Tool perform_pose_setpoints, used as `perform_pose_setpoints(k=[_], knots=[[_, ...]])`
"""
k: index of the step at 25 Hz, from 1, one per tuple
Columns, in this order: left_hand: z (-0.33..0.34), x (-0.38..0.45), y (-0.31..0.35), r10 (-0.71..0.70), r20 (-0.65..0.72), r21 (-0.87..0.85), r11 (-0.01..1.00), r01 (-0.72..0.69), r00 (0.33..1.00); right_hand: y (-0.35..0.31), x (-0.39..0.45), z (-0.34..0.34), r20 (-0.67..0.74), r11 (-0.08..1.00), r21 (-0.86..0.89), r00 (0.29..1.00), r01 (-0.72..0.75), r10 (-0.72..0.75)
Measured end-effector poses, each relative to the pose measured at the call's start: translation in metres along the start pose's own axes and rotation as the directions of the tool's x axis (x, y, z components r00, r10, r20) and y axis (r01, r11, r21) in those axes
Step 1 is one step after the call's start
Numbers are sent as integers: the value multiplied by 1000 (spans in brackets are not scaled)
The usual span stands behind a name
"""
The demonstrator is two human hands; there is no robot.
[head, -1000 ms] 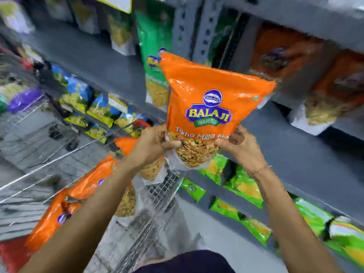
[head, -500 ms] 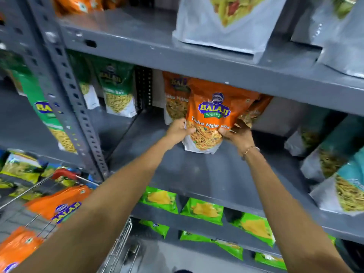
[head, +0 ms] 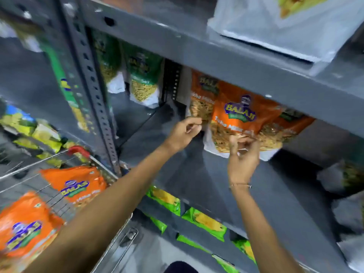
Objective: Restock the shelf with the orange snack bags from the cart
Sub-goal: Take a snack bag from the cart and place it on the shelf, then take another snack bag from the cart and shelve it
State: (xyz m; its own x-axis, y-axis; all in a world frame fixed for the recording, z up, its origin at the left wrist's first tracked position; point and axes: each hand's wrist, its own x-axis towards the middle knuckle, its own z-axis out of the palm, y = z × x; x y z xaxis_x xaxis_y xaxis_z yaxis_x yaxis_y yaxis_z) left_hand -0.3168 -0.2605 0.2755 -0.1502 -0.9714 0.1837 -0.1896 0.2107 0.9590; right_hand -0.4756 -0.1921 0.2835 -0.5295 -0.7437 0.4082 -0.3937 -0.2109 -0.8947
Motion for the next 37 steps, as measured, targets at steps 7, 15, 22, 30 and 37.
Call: perform_pose_setpoints(k=[7,15,22,30,37], knots=[[-167,-158,-50,-237,-327,-161,968,193,915,-46,-162,148,821,999,32,570,23,-39],[-265,-267,-171,-650,-453,-141,728,671,610,7,-263,275,802,721,-590,163,364,574],[-257,-253,-279,-897,-155,162,391,906,415,93,-310,301,548,526,-794,-16,303,836],[-258,-257,-311,-821,-195,-10,549,836,537,117,-314,316,655,661,-743,312,101,688],[-277,-285,-231,-681,-279,23,700,714,677,47,-293,277,813,754,-582,225,305,537]])
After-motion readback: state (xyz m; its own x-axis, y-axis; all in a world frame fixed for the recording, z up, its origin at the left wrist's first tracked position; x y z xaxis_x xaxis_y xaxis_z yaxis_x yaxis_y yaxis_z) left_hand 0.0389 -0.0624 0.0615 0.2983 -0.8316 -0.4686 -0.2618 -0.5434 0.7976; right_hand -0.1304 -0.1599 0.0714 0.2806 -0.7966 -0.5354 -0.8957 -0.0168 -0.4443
